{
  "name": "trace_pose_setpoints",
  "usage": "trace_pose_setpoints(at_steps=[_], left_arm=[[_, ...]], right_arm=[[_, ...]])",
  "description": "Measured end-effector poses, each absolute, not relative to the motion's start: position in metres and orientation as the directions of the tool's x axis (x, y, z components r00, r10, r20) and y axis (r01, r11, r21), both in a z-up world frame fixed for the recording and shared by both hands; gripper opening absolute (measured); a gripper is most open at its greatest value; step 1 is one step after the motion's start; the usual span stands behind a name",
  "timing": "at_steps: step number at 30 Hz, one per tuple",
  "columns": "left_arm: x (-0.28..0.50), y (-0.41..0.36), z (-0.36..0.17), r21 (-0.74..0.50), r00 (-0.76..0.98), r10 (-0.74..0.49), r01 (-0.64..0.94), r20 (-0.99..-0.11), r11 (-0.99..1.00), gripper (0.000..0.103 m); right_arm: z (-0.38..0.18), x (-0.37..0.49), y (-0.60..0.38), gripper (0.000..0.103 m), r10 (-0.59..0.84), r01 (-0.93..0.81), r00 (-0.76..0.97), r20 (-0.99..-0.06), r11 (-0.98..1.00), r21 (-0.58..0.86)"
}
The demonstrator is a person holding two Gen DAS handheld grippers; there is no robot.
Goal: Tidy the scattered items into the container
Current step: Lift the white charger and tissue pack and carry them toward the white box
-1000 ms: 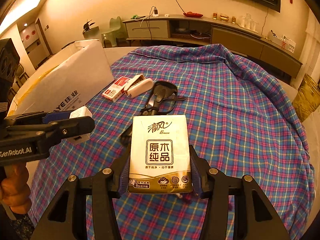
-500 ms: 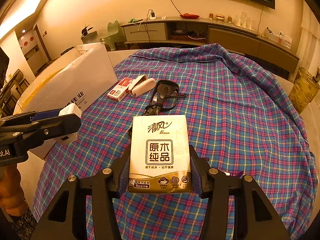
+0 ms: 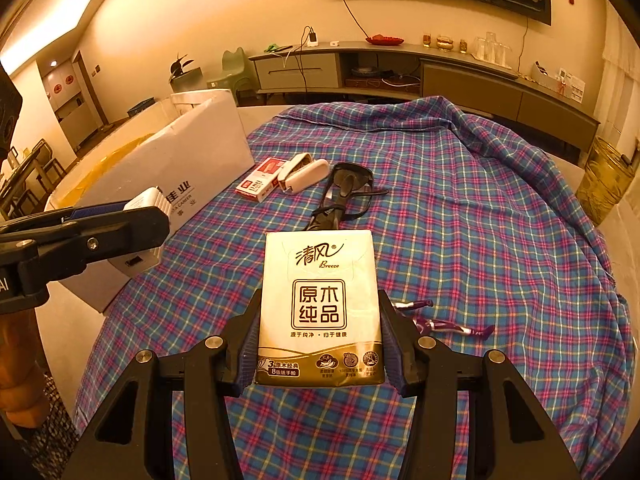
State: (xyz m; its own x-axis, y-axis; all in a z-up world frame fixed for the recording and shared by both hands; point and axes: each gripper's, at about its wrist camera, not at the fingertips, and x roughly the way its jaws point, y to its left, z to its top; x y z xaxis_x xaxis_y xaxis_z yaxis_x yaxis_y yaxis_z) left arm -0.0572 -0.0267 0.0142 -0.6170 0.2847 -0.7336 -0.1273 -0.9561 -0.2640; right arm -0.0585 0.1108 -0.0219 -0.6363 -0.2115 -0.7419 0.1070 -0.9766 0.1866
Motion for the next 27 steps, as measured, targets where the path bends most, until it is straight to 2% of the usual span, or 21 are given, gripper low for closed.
trace_pose_setpoints(at_steps=[15, 27], left_arm=[[-0.032, -0.055, 0.049, -0.331, -0.676, 0.339, -0.147, -0.655, -0.932, 0.053], [-0.012, -0.079, 0.076, -0.383, -0.717, 0.371, -0.155, -0.590, -0.910, 0.053]], right_arm=[[0.026, -0.027, 0.066, 0.052, -0.272, 0.153, -0.703, -0.657, -0.960, 0.233], [0.053, -0.022, 0.044, 0.052, -0.285, 0.167, -0.715, -0.638, -0.956, 0.240]])
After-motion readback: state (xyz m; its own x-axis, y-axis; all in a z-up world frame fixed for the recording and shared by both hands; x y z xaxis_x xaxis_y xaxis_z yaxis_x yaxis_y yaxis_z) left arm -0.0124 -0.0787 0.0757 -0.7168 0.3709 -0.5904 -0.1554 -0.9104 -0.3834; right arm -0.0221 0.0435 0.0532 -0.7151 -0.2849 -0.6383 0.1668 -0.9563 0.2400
